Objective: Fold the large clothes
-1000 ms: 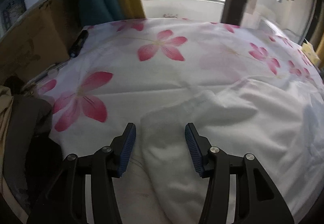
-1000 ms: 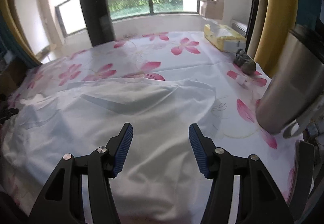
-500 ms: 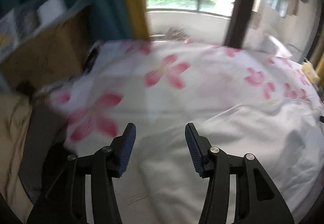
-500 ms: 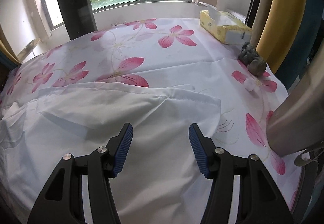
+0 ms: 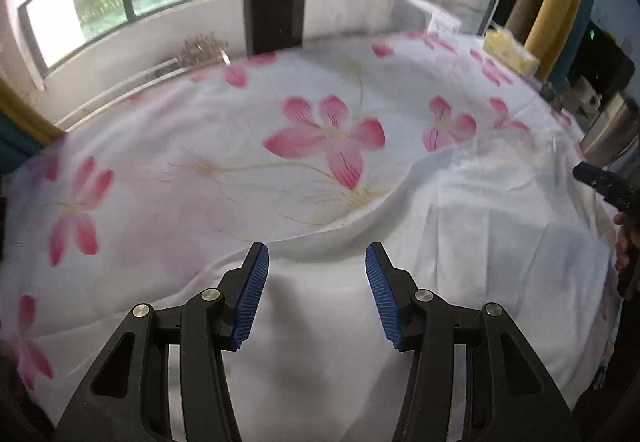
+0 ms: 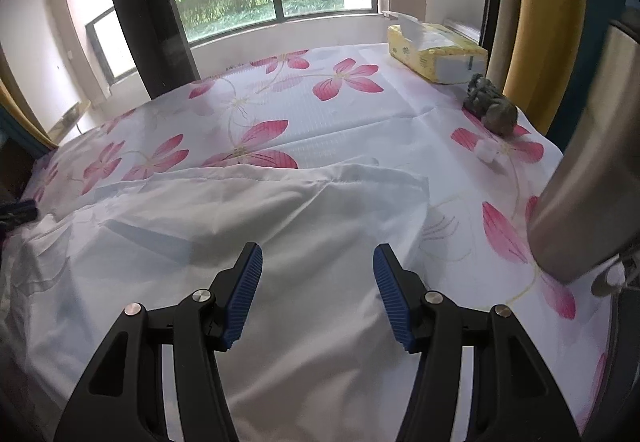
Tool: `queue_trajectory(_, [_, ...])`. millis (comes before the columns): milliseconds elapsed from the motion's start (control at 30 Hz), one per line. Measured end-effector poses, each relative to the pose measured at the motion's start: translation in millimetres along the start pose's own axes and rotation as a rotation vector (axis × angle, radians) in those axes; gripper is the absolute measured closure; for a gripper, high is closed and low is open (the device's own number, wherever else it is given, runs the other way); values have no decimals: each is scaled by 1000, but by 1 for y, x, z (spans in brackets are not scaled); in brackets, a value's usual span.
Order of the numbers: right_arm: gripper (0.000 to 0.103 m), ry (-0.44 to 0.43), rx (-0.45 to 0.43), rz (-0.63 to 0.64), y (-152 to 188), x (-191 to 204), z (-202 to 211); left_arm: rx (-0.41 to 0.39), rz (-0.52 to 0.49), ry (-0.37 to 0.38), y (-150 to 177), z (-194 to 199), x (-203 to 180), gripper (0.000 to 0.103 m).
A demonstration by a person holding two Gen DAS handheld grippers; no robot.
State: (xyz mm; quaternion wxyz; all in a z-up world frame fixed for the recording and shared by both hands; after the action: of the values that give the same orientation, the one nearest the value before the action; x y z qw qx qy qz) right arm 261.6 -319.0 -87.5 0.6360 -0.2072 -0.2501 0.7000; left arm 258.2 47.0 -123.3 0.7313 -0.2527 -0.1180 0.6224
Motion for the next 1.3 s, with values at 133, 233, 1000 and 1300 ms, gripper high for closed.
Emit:
queue_trajectory(133, [45, -4, 3, -22, 6, -7, 0, 34, -17, -40, -5, -25, 0, 50])
queue_trajectory(233, [45, -3, 6, -16, 8, -10, -1, 13, -7, -70, -14, -30, 4, 50])
queue_trajectory(1000, [45, -1, -39, -5, 21, -7, 38, -194, 145, 13, 28, 61, -15, 50])
queue_trajectory(1300, [34, -29, -42, -10, 50, -4, 61, -219, 138, 64, 64, 78, -52, 50])
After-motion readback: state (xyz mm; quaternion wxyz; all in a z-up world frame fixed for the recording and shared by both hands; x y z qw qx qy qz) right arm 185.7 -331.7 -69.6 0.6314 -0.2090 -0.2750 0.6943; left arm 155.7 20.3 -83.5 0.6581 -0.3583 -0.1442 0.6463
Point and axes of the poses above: each gripper's, at about its wrist camera, not at the fingertips, and z roughly against the way its jaws point, x to its left, y to its underside, the point moved 5 cm from there along -z, roughly the way its jaws point, and after that the axes turned 4 degrees about y, right-handed, at the moved point
